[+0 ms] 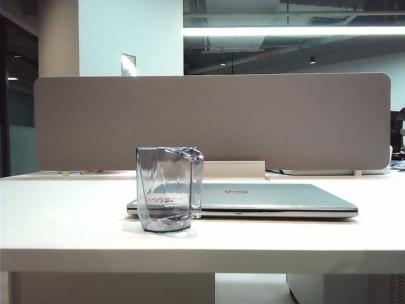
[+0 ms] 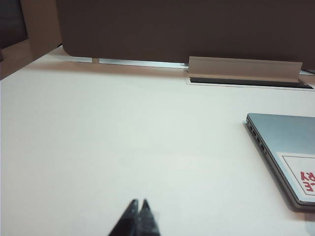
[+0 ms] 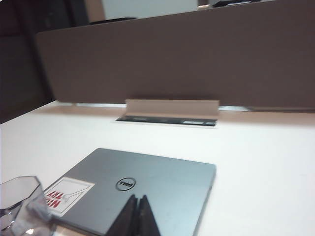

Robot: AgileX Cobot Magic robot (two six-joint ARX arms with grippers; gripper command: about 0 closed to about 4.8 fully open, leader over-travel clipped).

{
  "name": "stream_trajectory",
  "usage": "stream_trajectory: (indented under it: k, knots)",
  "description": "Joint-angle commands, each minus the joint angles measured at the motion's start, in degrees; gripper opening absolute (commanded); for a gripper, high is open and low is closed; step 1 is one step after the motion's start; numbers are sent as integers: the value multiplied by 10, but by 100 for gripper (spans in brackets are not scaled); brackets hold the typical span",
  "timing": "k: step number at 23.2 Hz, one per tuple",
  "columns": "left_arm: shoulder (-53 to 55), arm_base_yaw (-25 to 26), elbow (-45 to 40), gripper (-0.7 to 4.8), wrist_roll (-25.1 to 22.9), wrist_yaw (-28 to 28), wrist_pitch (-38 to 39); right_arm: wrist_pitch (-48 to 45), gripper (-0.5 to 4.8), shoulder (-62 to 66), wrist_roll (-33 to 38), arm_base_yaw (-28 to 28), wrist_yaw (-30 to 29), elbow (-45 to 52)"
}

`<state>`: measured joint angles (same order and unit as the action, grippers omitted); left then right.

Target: Pick up the water cup and place it on the right side of the laptop.

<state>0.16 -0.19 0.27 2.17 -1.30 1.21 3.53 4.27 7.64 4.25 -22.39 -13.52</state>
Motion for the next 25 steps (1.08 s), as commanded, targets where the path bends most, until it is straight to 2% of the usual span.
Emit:
stream_trajectory:
  k: [1, 7, 10, 17, 25]
  knots:
    - [0, -1, 2, -6, 0, -2, -3, -28, -2, 44, -2, 0, -7, -24]
    - [0, -1, 2, -6, 0, -2, 3, -123, -1, 202, -8, -19, -26, -33]
    - [0, -1, 2, -6, 0, -4, 3, -150, -1, 261, -50, -41, -37, -33]
    - [0, -1, 2, -6, 0, -4, 3, -247, -1, 408, -68, -131, -49, -33]
    - [0, -1, 2, -6, 0, -4, 2, -309, -1, 539, -66, -186, -50, -33]
